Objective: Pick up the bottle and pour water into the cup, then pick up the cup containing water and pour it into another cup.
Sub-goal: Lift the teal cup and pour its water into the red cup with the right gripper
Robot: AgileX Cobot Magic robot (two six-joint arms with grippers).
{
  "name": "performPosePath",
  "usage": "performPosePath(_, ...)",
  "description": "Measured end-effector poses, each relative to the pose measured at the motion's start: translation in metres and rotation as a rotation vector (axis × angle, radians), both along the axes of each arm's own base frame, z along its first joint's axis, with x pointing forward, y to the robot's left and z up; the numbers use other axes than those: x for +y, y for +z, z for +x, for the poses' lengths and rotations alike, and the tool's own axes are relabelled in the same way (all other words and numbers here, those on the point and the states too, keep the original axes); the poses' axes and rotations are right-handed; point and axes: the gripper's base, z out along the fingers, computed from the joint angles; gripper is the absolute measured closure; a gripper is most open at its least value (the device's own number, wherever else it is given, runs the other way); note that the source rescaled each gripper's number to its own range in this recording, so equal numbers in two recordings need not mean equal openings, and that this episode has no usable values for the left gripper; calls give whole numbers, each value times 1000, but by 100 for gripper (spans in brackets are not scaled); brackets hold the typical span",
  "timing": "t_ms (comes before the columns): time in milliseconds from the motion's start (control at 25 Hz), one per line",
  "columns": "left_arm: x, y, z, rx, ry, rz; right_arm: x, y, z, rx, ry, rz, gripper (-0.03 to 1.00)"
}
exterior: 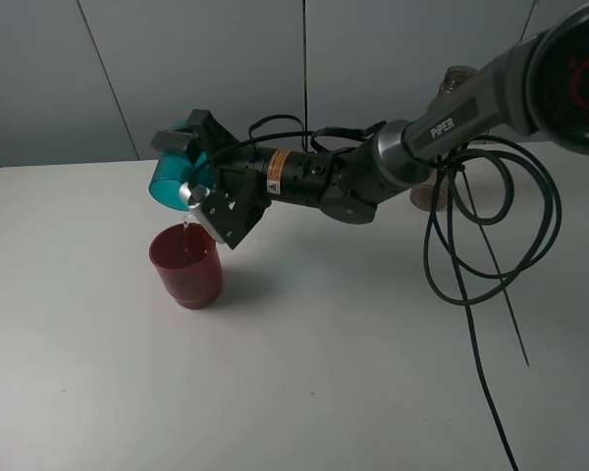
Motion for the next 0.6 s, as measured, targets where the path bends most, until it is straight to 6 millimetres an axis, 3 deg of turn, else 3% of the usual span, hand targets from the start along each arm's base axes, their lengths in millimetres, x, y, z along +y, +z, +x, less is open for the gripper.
performPosePath(400,0,0,0,0,0,0,0,2,0,-2,1,10,91)
performPosePath(480,0,0,0,0,0,0,0,2,0,60,-3,34,91)
performPosePath(600,0,0,0,0,0,0,0,2,0,289,-21,125,91)
